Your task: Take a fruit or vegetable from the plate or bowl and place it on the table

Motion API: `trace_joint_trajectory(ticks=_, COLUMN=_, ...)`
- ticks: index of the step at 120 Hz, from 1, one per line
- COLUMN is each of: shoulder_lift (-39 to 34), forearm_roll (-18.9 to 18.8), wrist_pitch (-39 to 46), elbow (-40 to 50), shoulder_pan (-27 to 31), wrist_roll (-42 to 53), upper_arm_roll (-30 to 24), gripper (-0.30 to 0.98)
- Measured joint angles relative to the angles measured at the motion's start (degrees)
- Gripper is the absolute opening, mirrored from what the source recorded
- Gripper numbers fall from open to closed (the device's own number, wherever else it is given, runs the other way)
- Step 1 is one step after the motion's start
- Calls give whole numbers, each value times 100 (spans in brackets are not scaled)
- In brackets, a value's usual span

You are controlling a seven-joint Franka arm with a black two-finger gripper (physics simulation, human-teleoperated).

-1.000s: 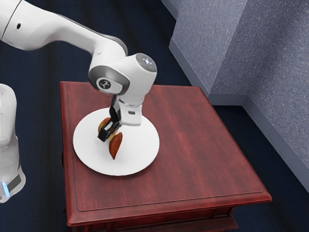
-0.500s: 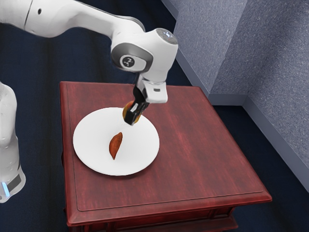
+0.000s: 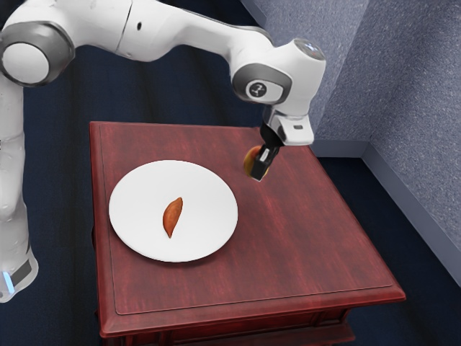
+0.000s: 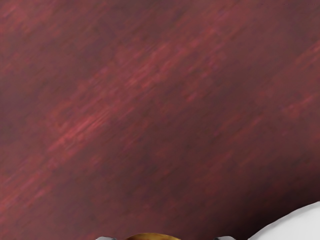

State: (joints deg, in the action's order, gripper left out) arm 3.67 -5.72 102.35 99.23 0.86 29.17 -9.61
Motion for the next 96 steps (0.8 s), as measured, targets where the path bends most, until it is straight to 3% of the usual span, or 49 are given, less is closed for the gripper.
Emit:
trace_joint_trajectory(ticks=39, shoulder_lift=1043, forearm_roll=-53, wrist_pitch=79, elbow=-927, shoulder_pan=20, wrist_roll=-55, upper_arm_roll=-5, gripper=20)
trace_joint_trajectory(ticks=63, shoulder_lift=1060, forearm_roll=-6, wrist_pitch=70, elbow=-954, shoulder_pan=19, wrist_roll=-66, upper_arm_roll=-5, gripper=55)
trace_joint_trajectory(ticks=96, shoulder_lift=1053, forearm_roll=10, wrist_pitch=58, elbow=-950, shoulder_pan=12, wrist_roll=-72, upper_arm_roll=-13, gripper=67)
